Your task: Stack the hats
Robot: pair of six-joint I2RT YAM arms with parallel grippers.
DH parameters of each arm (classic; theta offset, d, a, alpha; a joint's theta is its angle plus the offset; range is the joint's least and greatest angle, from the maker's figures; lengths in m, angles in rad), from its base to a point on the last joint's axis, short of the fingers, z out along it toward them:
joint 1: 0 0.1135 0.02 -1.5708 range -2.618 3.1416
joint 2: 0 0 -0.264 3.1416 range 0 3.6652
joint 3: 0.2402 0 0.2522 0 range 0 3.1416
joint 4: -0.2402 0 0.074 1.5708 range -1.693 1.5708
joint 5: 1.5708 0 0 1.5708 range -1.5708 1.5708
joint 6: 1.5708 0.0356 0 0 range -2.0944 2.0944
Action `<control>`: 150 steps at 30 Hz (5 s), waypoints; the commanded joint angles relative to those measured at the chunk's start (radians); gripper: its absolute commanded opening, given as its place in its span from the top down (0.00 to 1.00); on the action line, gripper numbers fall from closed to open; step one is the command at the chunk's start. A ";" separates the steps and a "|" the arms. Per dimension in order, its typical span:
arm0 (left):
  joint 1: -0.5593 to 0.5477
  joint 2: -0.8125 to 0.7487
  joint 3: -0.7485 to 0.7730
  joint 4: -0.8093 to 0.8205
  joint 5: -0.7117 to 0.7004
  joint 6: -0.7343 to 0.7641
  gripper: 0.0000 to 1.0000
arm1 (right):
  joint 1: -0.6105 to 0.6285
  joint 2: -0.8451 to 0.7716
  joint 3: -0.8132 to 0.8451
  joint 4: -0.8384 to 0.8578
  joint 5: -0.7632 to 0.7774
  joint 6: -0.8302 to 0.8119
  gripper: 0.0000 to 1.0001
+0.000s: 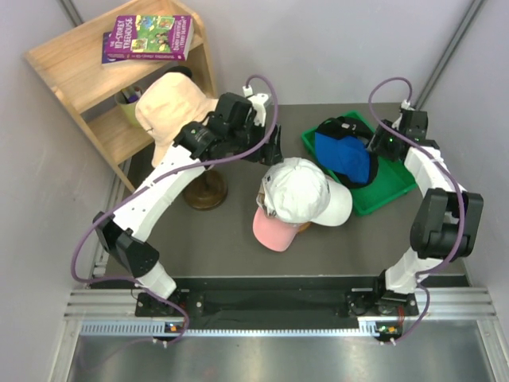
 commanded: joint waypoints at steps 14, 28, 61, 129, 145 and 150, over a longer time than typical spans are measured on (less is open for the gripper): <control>0.017 0.131 0.230 0.091 0.024 0.040 0.16 | 0.011 -0.109 0.093 -0.056 0.410 -0.081 1.00; 0.030 0.194 0.305 0.111 0.079 0.050 0.16 | 0.052 -0.228 0.211 -0.274 0.516 -0.143 0.95; 0.090 0.234 0.363 0.312 0.257 -0.181 0.15 | 0.307 -0.314 0.587 -0.250 0.665 -0.353 0.94; 0.182 0.240 0.179 0.892 0.299 -0.750 0.77 | 0.812 -0.424 0.134 0.029 0.643 -0.295 1.00; 0.147 0.297 0.213 0.869 0.473 -0.755 1.00 | 0.819 -0.649 -0.042 0.026 1.079 -0.497 0.96; 0.142 0.218 0.056 0.838 0.513 -0.726 1.00 | 0.862 -0.685 -0.128 0.011 1.102 -0.488 0.96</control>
